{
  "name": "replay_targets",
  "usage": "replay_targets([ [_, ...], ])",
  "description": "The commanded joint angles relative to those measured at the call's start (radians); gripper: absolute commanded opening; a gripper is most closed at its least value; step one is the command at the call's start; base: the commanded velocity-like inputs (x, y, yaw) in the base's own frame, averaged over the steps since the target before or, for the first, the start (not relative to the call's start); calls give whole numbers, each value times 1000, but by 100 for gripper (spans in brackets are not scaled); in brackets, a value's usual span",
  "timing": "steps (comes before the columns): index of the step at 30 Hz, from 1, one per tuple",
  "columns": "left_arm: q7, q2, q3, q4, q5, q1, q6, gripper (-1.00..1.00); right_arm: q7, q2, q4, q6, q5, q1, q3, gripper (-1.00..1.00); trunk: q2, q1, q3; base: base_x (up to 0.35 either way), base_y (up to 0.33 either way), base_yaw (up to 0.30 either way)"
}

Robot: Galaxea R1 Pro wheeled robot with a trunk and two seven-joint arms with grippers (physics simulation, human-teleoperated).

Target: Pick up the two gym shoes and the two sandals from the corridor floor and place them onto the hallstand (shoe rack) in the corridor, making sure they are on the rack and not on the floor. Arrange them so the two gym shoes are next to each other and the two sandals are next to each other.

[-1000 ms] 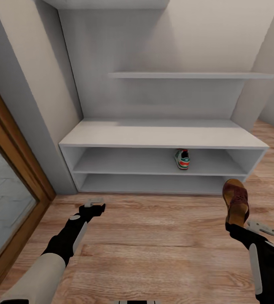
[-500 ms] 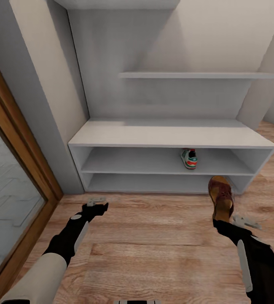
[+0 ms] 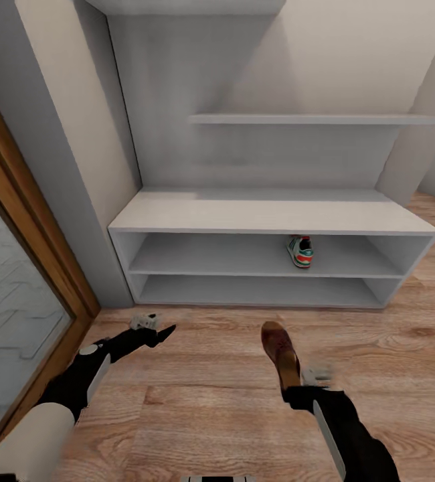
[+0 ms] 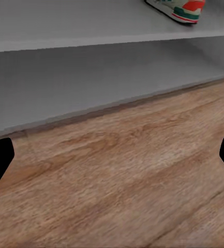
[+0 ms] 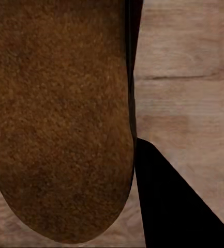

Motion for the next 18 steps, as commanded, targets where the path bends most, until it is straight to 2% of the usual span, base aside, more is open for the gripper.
replay_targets([
  [1,-62,15,22,18,25,0,-45,100,-4,4,110,6,1,-49,5,-100,0,0,-1,0,0,0],
  [4,-122,26,40,26,52,1,-72,100,-5,6,188,6,-1,-111,7,-100,0,0,-1,0,0,0],
  [5,-156,34,47,28,61,1,-79,100,-5,9,218,6,-2,-142,8,-100,0,0,-1,0,0,0],
  [6,-218,47,52,29,70,2,-85,100,-6,14,249,6,-3,-193,8,-100,0,0,-1,0,0,0],
  [9,-312,58,56,30,76,2,-88,100,-7,17,287,6,-4,-259,8,-100,0,0,-1,0,0,0],
  [11,-373,60,57,30,78,2,-88,100,-7,19,337,8,-6,-334,8,-100,0,0,-1,0,0,0],
  [14,-408,49,57,30,79,3,-86,100,-7,19,422,11,-7,-435,8,-100,0,0,-1,0,0,0],
  [17,-446,13,53,27,77,3,-84,100,-8,19,471,12,-8,-506,8,-100,0,0,-1,0,0,0],
  [18,-463,5,53,27,77,3,-83,100,-8,18,476,12,-8,-514,8,-100,0,0,-1,0,0,0],
])
